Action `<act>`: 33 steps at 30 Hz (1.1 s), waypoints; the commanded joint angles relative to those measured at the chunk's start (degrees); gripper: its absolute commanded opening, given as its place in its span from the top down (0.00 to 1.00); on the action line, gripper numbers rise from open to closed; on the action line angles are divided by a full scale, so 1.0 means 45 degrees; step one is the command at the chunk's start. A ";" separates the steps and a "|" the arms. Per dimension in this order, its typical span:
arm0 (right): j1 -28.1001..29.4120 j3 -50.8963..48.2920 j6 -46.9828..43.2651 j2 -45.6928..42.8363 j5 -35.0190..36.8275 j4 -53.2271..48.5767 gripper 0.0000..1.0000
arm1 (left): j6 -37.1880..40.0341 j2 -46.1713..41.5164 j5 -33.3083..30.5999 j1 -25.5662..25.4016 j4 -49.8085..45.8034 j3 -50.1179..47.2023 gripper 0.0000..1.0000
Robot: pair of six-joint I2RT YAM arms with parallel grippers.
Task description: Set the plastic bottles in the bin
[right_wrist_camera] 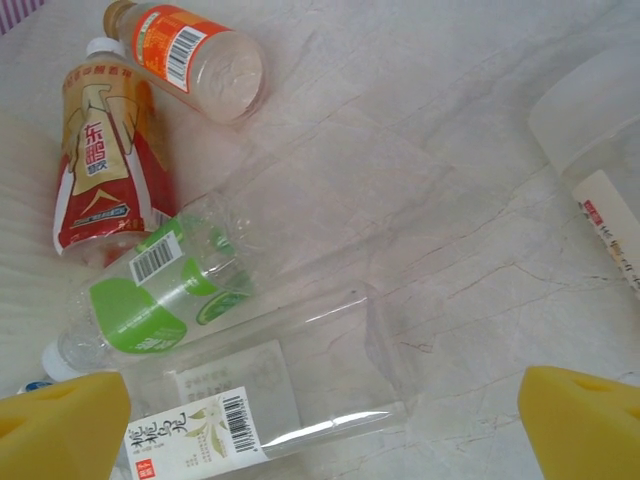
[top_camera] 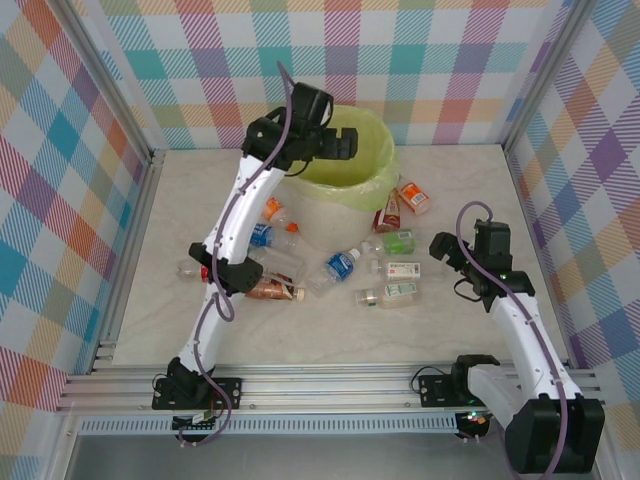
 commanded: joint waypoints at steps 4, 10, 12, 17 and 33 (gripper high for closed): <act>0.0025 0.0633 -0.1204 0.0231 0.1520 0.0328 0.00 | 0.0710 -0.5731 -0.0346 -0.0082 0.5253 -0.8346 0.00; -0.0361 0.1404 -0.1753 0.1442 0.2278 -0.0239 0.00 | 0.0540 -0.9338 -0.1220 -0.0140 0.8563 -1.3212 0.00; -0.0651 0.1671 -0.1771 0.1923 0.2422 -0.0407 0.00 | 0.0544 -0.9772 -0.1481 -0.0228 0.8764 -1.3500 0.00; -0.1374 0.2375 -0.1962 0.2835 0.3099 -0.1061 0.00 | 0.0626 -1.0030 -0.1961 -0.0461 0.8322 -1.3440 0.00; -0.3837 0.4013 -0.3651 0.7745 0.1756 -0.1855 0.00 | -0.0669 -1.1237 -0.0810 -0.0463 0.8291 -1.6554 0.00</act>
